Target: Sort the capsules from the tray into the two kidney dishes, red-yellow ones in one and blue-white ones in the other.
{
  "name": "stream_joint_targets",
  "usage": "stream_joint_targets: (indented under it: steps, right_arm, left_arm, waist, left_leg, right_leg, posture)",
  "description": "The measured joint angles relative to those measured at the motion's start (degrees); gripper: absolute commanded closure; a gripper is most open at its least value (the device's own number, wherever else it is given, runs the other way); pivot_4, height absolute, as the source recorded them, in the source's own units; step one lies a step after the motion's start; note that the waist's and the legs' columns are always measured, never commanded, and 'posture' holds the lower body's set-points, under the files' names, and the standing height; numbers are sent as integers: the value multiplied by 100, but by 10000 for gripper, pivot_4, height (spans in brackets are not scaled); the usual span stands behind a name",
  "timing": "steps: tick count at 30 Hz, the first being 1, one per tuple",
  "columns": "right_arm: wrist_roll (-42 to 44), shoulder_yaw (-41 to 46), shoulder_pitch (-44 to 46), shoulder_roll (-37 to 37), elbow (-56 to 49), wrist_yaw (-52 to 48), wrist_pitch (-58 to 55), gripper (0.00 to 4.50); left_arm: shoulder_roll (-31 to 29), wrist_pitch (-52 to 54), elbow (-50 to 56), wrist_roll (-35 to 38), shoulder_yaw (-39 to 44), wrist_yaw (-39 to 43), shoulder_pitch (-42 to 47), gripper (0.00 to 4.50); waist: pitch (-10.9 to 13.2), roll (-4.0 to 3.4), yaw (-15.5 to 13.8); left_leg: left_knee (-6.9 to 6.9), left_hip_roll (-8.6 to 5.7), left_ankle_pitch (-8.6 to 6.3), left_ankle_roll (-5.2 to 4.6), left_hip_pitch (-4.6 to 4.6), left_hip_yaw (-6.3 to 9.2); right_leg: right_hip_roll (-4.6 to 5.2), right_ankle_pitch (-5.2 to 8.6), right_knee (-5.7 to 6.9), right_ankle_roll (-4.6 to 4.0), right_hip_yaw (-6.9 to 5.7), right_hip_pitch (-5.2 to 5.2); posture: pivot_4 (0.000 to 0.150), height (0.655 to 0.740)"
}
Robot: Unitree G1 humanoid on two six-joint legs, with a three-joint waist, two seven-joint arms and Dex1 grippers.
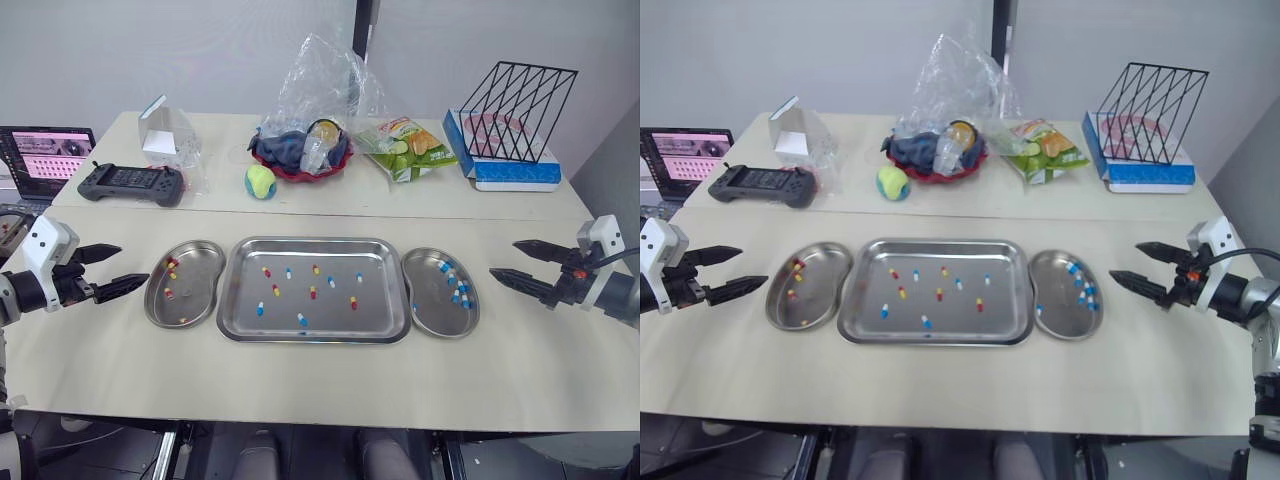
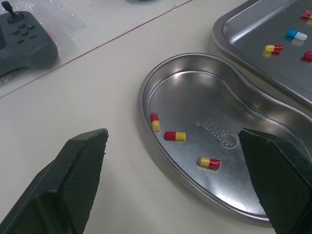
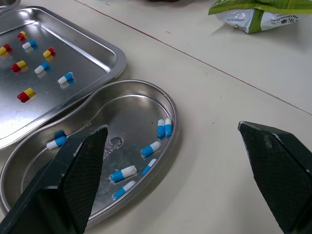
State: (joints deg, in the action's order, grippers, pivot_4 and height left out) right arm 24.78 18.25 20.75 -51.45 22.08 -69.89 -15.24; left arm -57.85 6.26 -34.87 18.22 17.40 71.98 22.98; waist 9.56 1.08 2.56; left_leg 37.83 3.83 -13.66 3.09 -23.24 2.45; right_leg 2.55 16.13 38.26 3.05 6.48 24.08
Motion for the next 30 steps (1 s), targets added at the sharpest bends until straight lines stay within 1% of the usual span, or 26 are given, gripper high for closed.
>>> stream_joint_targets:
  steps: [7,12,15,19,21,25,30]
  right_arm:
    - [20,4,-29,0,-182,30,-42,70]
    - [120,4,-45,-8,-434,-42,-366,70]
    - [444,-27,-116,-99,-1044,-223,-947,70]
    - [991,-43,-382,-374,-1873,-520,-1770,70]
    - [1133,-56,-387,-400,-2085,-557,-1986,70]
    - [1265,-163,-360,-465,-2396,-685,-2156,70]
    - [1278,-231,-330,-525,-2486,-762,-2265,70]
  left_arm:
    - [-87,183,-201,18,-21,147,359,0]
    - [-148,524,43,375,178,659,-96,0]
    - [-230,685,248,586,442,764,-344,0]
    - [-471,820,454,888,1080,882,-939,0]
    - [-389,854,774,1047,1367,947,-1371,0]
    - [88,999,1614,1381,1691,848,-1982,0]
    - [237,1387,2674,1604,1833,419,-2314,0]
  waist:
    - [0,0,-1]
    - [0,-2,34]
    - [0,-2,26]
    - [0,-2,15]
    - [0,-2,8]
    - [1,0,-37]
    - [2,7,-37]
  left_leg:
    - [2,-1,0,0,1,1]
    - [2,3,0,0,2,1]
    - [2,3,0,0,2,2]
    - [2,4,0,-1,5,0]
    - [2,4,0,0,5,-1]
    - [3,6,0,0,2,0]
    - [4,5,0,0,4,0]
  right_leg:
    - [0,0,5,0,-1,0]
    - [-4,1,19,0,0,7]
    - [-4,1,21,0,1,7]
    - [-3,2,18,0,1,3]
    - [-1,2,19,0,2,3]
    - [-1,2,20,0,-4,3]
    - [0,2,18,0,-1,2]
  posture:
    - [1500,7174]
    - [1500,7174]
    - [1500,7174]
    - [1500,7174]
    - [1500,7174]
    - [1500,7174]
    - [1500,7174]
